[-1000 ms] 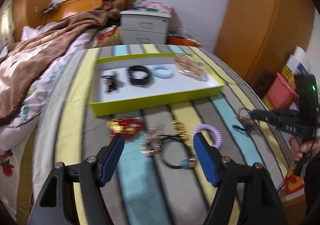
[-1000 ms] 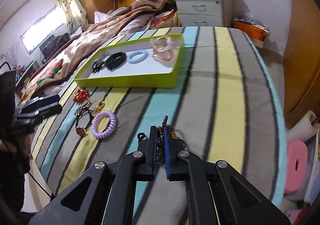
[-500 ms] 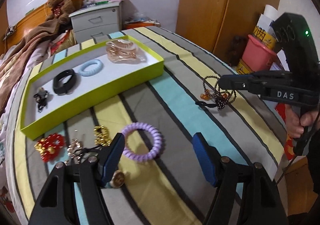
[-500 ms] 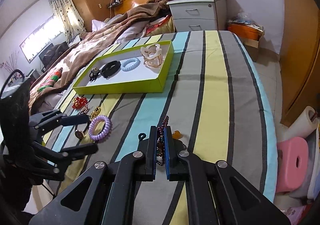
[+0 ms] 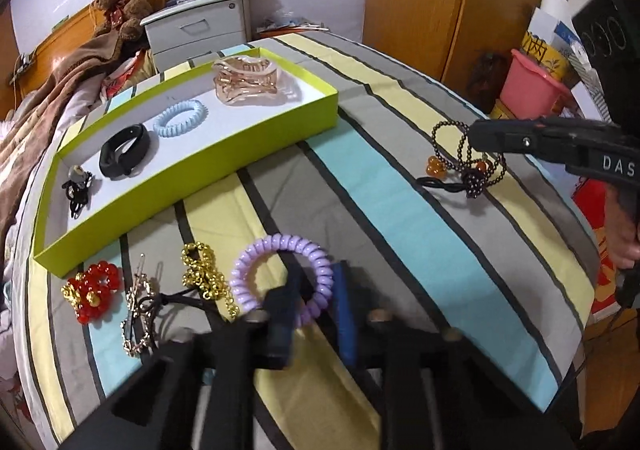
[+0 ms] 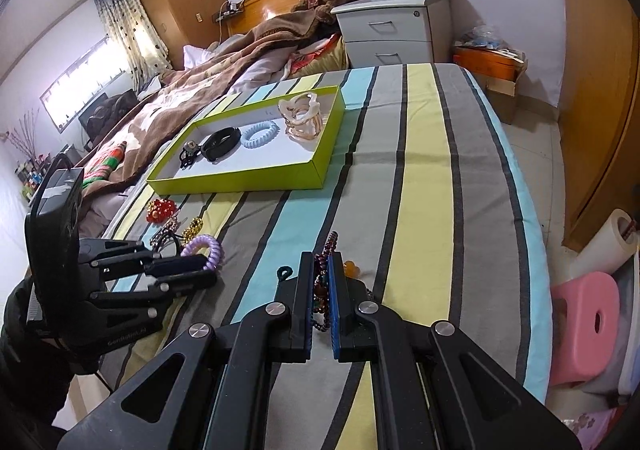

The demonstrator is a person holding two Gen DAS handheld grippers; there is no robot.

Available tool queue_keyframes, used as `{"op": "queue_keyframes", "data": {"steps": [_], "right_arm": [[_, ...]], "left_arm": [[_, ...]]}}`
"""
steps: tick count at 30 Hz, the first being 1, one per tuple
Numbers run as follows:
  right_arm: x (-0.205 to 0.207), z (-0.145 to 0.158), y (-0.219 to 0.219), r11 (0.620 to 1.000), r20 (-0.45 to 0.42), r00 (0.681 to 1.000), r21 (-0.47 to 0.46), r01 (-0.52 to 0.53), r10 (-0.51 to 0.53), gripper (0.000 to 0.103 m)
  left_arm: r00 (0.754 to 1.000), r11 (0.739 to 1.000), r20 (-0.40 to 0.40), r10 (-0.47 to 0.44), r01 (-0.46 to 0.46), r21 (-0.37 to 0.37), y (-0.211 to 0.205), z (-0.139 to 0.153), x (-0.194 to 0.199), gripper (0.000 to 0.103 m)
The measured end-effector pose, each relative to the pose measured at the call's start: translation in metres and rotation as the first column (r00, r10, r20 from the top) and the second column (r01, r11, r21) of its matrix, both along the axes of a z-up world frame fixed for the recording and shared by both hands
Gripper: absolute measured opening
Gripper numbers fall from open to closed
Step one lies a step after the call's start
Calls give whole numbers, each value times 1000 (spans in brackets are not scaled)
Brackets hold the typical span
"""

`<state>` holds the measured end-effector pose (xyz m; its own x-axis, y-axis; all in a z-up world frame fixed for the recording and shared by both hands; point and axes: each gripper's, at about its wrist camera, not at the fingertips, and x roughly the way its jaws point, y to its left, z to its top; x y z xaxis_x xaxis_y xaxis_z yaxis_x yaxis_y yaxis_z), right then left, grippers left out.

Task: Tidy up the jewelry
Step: 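Close the left tool on the lilac coil tie while the right tool holds the bracelet, then carry the coil tie in the left tool and bracelet in the right tool over the green box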

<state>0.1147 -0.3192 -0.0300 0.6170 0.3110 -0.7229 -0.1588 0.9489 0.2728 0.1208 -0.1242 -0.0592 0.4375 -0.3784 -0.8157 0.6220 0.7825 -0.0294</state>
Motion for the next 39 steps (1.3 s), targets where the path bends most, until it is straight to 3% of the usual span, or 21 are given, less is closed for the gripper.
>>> {"op": "queue_keyframes", "data": {"steps": [13, 23, 32, 39], "right_arm": [[-3, 15, 5, 1000, 28, 1000, -8, -3, 3, 6], [7, 50, 17, 1000, 99, 995, -15, -25, 27, 6], [50, 76, 38, 999, 127, 991, -16, -50, 51, 6], [97, 66, 65, 997, 94, 993, -22, -75, 77, 6]], "left_arm": [[999, 996, 45, 31, -27, -87, 15, 28, 3, 10], [990, 986, 94, 104, -90, -138, 42, 64, 17, 10], [976, 975, 131, 173, -152, -160, 70, 89, 47, 11], [976, 973, 105, 192, -176, -147, 74, 78, 78, 11]]}}
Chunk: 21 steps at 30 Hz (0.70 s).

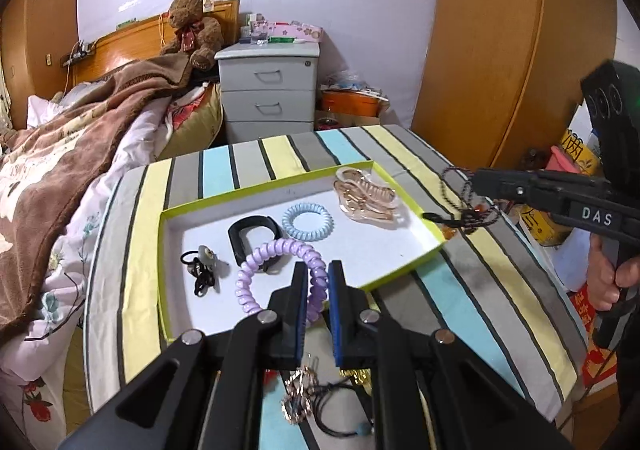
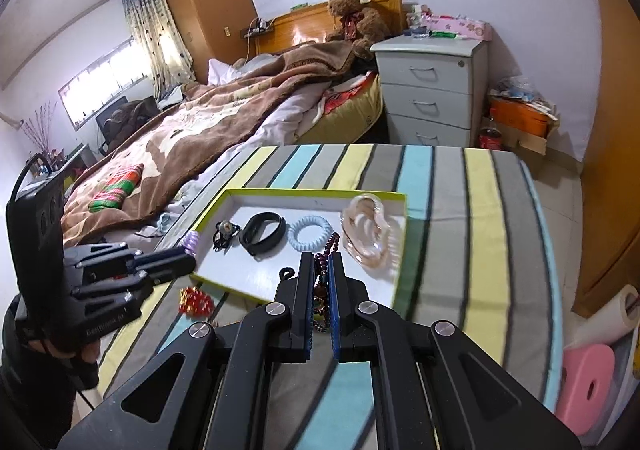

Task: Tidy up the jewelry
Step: 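Carry the coil tie in the left tool and bracelet in the right tool over the green box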

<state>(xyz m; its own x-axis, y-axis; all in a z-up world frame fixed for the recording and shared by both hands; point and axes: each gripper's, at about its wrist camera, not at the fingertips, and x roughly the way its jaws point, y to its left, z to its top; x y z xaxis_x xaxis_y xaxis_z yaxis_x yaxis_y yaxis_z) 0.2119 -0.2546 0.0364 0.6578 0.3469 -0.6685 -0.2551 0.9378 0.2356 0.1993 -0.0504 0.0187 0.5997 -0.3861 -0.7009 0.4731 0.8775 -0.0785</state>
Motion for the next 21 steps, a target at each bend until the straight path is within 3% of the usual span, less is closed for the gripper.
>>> {"op": "queue_keyframes", "data": {"steps": [10, 21], "right_arm": [[47, -41, 24, 999, -81, 996, -13, -34, 33, 6], [59, -71, 27, 995, -150, 987, -79, -61, 48, 6]], "left_arm": [[998, 999, -51, -27, 29, 43, -23, -33, 34, 11], [996, 997, -94, -9, 16, 80, -28, -57, 51, 11]]}}
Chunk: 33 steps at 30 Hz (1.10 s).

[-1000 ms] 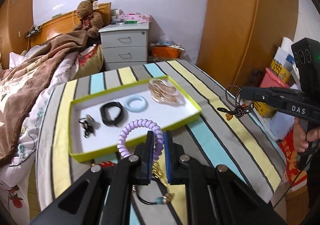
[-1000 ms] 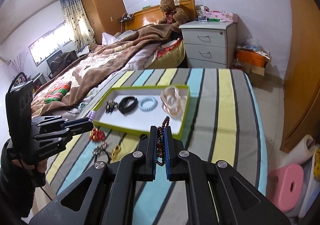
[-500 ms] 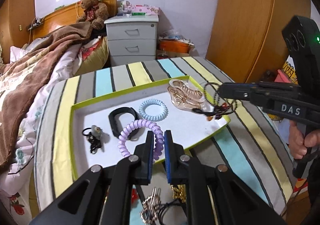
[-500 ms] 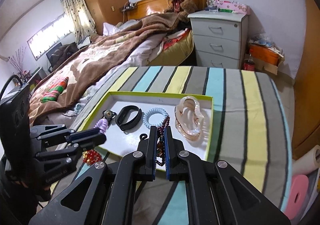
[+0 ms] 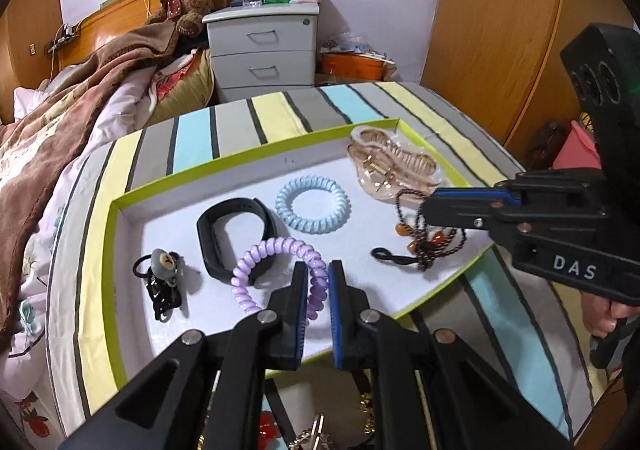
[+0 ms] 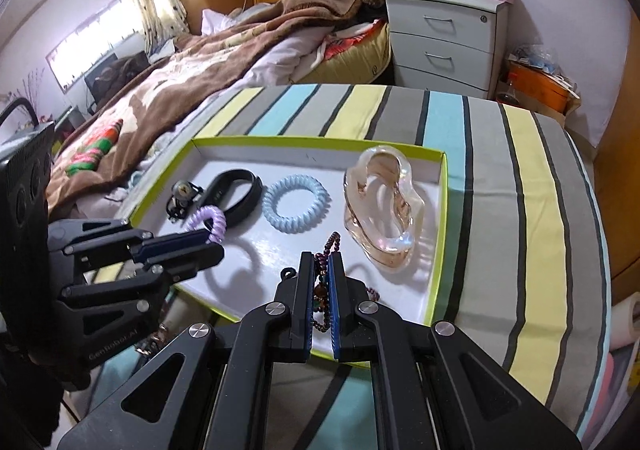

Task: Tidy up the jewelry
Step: 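Carry the coil tie in the left tool and bracelet in the right tool over the green box, then open the left tool to drop the coil tie while the right tool releases the bracelet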

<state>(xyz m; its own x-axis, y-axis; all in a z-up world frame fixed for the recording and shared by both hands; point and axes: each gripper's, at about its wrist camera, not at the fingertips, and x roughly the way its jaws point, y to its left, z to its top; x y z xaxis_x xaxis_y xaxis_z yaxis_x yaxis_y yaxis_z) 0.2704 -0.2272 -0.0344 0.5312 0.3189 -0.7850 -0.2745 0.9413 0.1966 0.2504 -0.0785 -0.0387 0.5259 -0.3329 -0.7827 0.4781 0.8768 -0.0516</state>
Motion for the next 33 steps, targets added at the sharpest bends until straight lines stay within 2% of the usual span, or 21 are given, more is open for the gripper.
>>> {"op": "queue_keyframes", "data": {"steps": [9, 17, 19, 21, 25, 29, 33], "right_arm": [[2, -8, -7, 997, -20, 1000, -70, 12, -13, 6], [3, -13, -7, 996, -37, 999, -92, 19, -22, 6], [4, -13, -8, 995, -41, 999, -95, 24, -28, 6], [3, -13, -8, 994, -39, 999, -102, 27, -31, 7], [2, -13, -10, 994, -42, 998, -103, 39, -43, 8], [-2, -10, -11, 995, -35, 998, -90, 45, -49, 15], [-12, -2, -13, 995, -10, 998, -75, 64, -65, 18]], "left_arm": [[1000, 1000, -16, 22, -22, 11, 4, -7, 5, 11], [999, 999, -34, 34, -34, 8, 4, -11, 8, 12], [998, 999, -39, 41, -41, 8, 5, -12, 10, 16], [998, 999, -39, 44, -44, -2, 6, -12, 9, 25], [998, 999, -41, 51, -51, -3, 8, -11, 10, 32], [998, 999, -42, 51, -51, -16, 10, -9, 7, 50], [998, 998, -34, 51, -52, -31, 14, -3, 2, 59]]}}
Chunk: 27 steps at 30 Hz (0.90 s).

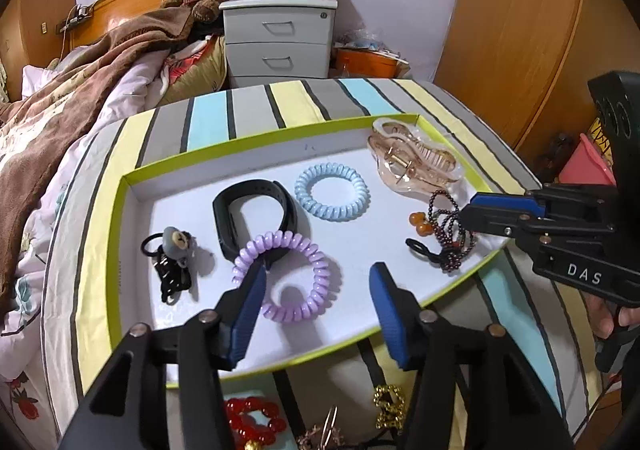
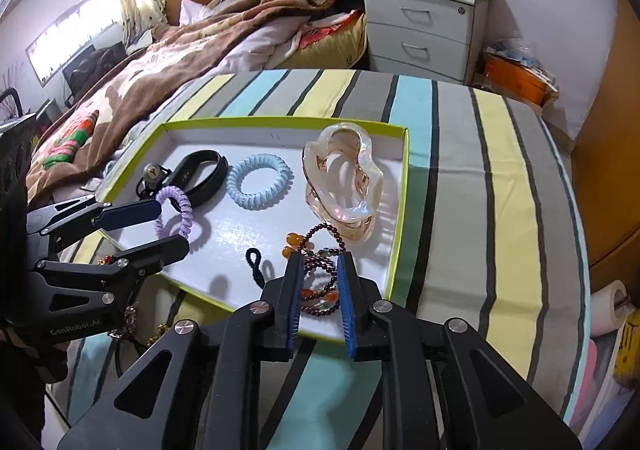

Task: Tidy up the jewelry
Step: 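Open the left tool to drop the coil tie while the right tool releases the bracelet, then move both open tools back over the remaining jewelry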

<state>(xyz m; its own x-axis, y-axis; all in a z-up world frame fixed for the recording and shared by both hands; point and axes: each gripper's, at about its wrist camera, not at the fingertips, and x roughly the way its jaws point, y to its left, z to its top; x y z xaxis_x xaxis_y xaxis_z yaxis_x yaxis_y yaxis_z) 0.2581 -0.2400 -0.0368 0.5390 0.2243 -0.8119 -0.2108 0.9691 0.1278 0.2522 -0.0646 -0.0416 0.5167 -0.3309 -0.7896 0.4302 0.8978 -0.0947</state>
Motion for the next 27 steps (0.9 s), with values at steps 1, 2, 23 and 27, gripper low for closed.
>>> {"op": "queue_keyframes", "data": {"steps": [1, 2, 23, 27], "right_arm": [[-3, 2, 0, 1000, 7, 1000, 2, 2, -2, 18], [-6, 5, -1, 1000, 12, 1000, 7, 3, -3, 19], [-106, 12, 81, 929, 56, 936, 117, -352, 347, 34], [-114, -4, 107, 903, 29, 906, 76, -422, 422, 34]], "left_arm": [[1000, 1000, 3, 1, -1, -7, 2, 2, -2, 60], [1000, 1000, 5, 5, -5, -14, 4, 4, -4, 63], [980, 974, 90, 180, -165, -153, 107, 43, -84, 79], [973, 968, 88, 211, -196, -159, 120, 39, -94, 80]]}}
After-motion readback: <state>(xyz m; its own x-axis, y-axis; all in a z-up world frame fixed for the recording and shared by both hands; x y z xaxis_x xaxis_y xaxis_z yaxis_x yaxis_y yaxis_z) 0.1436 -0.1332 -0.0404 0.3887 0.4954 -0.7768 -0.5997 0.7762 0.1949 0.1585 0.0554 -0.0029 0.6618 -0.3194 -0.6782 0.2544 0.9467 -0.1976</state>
